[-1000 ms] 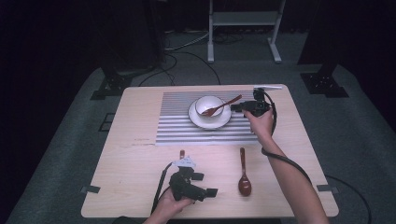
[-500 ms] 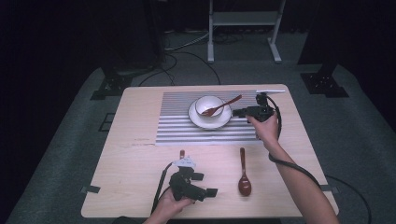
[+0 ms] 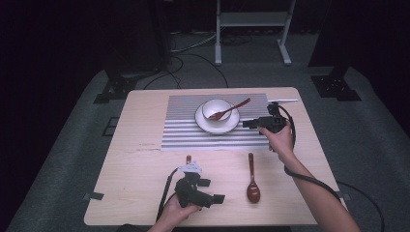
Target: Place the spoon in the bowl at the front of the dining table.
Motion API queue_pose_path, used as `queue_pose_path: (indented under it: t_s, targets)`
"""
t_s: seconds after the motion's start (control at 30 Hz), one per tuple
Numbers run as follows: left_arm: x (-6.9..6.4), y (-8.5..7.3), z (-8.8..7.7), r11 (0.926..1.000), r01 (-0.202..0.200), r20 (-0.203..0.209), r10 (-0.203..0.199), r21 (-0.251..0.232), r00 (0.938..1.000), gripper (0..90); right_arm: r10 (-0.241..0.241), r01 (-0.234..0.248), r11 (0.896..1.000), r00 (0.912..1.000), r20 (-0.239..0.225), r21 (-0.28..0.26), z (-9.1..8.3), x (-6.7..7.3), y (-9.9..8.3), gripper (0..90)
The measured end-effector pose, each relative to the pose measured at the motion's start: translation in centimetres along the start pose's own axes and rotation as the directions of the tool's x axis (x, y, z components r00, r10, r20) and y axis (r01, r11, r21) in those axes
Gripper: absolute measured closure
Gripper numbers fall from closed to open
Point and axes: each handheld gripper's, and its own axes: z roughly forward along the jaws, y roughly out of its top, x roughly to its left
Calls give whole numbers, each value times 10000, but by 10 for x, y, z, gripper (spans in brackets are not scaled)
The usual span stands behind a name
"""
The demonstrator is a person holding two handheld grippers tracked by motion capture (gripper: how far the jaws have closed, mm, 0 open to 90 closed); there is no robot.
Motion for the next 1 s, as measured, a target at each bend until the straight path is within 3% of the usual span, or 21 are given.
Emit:
queue_pose_path:
  t_s: [0.43,1.0]
  targets:
    - [1,0,0,10000,3,-18,-3,55,10000,56,121,-119,9999,9995,-305,60,-9,-6,-14,451]
    - [2,0,0,10000,55,-65,-54,24,10000,56,-96,112,9992,9990,-441,373,-17,-9,-38,423]
